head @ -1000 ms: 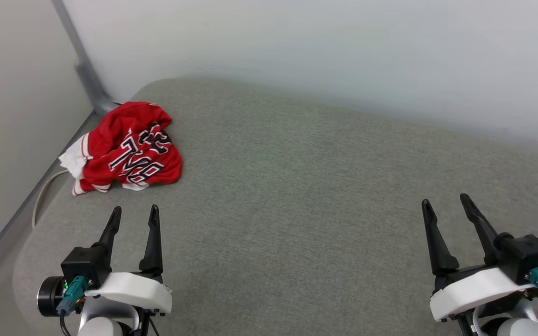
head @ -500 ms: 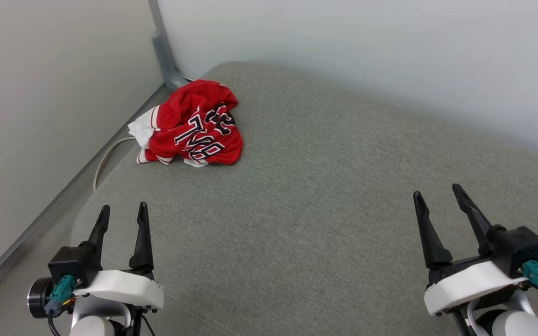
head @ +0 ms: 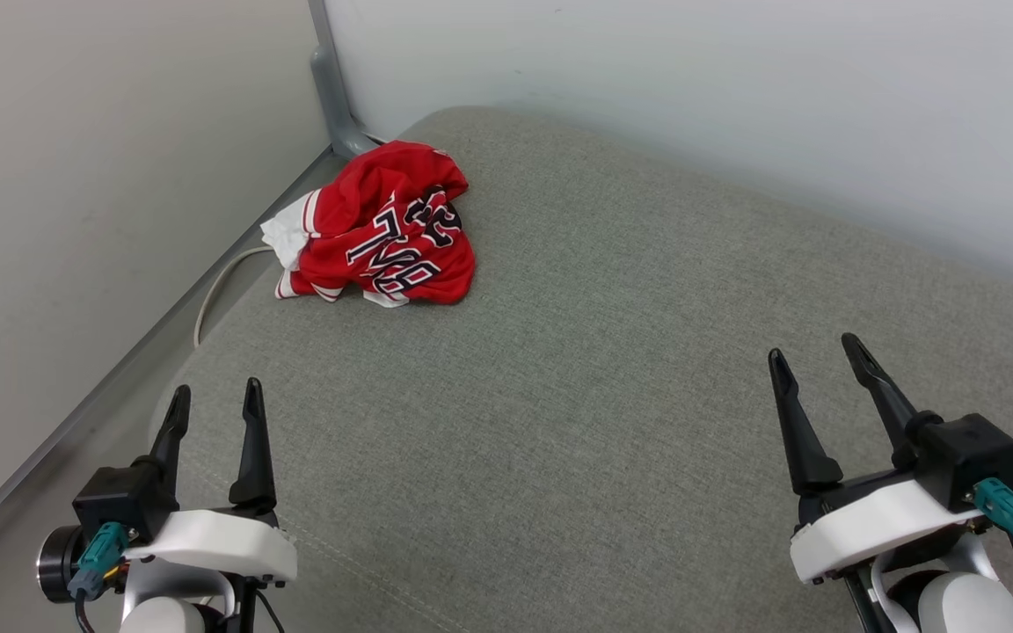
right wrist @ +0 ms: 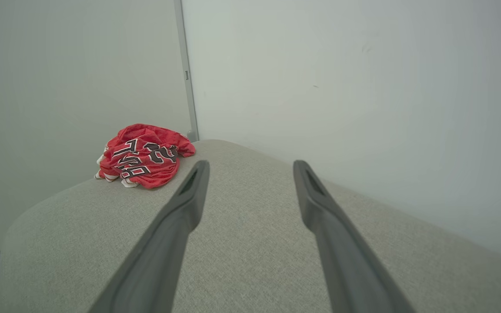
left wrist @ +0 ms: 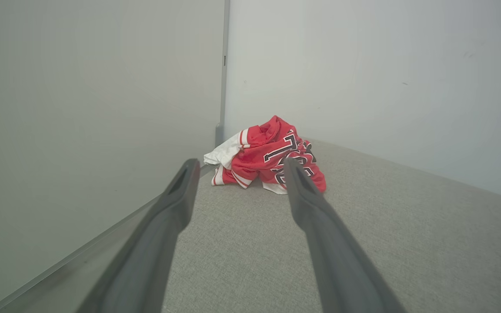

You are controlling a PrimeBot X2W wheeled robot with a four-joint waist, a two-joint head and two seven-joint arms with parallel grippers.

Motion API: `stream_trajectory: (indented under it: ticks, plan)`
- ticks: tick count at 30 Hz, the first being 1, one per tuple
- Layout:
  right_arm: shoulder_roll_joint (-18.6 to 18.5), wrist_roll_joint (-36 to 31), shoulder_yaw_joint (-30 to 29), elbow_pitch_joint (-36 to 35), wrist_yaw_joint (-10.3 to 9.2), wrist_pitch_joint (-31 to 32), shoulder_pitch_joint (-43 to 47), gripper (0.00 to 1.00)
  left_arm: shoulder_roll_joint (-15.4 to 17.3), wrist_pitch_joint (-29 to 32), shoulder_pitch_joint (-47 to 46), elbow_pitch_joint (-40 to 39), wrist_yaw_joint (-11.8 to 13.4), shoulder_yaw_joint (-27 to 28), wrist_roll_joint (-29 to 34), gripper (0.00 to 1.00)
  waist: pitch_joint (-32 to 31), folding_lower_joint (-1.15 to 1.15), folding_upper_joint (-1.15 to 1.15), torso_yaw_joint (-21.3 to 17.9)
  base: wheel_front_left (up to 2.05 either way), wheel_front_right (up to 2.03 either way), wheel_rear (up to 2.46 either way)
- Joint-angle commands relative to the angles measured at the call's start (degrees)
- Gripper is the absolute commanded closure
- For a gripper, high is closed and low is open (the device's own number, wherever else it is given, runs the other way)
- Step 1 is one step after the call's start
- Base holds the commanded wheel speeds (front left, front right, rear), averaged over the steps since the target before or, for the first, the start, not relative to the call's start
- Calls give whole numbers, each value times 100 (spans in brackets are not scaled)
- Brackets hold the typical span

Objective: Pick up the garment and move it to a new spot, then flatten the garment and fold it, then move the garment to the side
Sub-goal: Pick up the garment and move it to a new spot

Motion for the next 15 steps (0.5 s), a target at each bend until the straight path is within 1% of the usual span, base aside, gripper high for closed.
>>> stream_trajectory:
  ticks: [1,7,9,15]
  plan:
    - [8,-3,-15,2,-4,-9,-35,0,-14,-13,-32,-4,1,-17,9,0,10,0,0,-2,0,0,0]
    - [6,-93,-110,-155,-4,75,-36,0,-14,-13,-430,184,-8,-44,-47,0,229,0,0,-57,0,0,0]
    - [-18,-126,-127,-240,-4,131,-116,0,-4,-12,-649,295,-16,-40,-72,0,376,0,0,-162,0,0,0]
    - [-148,-199,-134,-499,-4,302,-400,0,275,2,-1615,889,-44,99,-260,0,985,0,0,-632,0,0,0]
